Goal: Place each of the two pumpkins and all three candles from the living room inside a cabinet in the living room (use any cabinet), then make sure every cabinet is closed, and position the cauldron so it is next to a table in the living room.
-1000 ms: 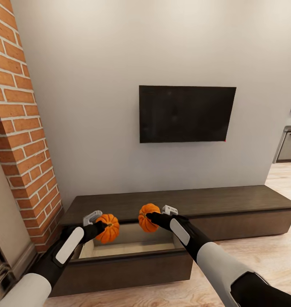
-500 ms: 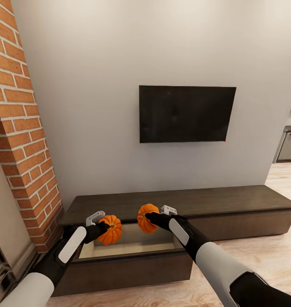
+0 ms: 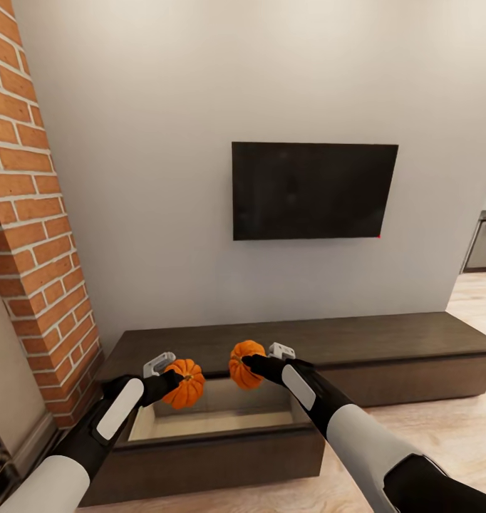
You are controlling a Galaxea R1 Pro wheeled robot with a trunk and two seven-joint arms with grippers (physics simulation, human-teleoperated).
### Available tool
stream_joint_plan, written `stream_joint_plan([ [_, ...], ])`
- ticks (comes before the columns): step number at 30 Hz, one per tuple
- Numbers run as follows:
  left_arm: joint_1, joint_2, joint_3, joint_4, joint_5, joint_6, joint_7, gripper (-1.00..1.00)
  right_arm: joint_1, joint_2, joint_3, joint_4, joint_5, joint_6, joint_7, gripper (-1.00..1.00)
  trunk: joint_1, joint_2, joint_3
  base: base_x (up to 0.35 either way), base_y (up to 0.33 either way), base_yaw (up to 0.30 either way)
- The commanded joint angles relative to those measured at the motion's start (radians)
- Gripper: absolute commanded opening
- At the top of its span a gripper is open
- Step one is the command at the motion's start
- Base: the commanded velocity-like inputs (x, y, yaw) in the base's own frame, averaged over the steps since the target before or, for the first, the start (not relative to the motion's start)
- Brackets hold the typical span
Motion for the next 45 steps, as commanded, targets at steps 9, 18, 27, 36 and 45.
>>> stream_joint_plan([
  [9,-0.001,0.0,-0.004,-0.002,0.011,0.0,0.014,-1.0,-0.001,-0.001,0.005,-0.002,-0.006,0.002,-0.005,-1.0,0.0,-0.001,-0.001,0.139,0.0,0.0],
  [18,-0.001,0.002,-0.004,-0.002,0.011,0.0,0.015,-1.0,-0.001,-0.001,0.005,-0.003,-0.006,0.002,-0.004,-1.0,0.0,-0.001,-0.001,0.006,0.0,0.0],
  [27,-0.001,0.001,-0.005,0.0,0.009,0.0,0.015,-1.0,-0.001,-0.002,0.006,-0.007,-0.006,0.001,0.001,-1.0,0.031,-0.057,-0.026,0.0,0.0,0.0],
  [36,-0.001,0.002,-0.005,0.001,0.009,0.0,0.015,-1.0,-0.002,-0.004,0.008,-0.016,-0.006,-0.006,0.011,-1.0,0.065,-0.12,-0.054,0.0,0.0,0.0],
  [45,-0.001,0.0,-0.005,0.001,0.009,0.0,0.014,-1.0,-0.002,-0.005,0.009,-0.017,-0.006,-0.002,0.012,-1.0,0.1,-0.183,-0.083,0.0,0.0,0.0],
])
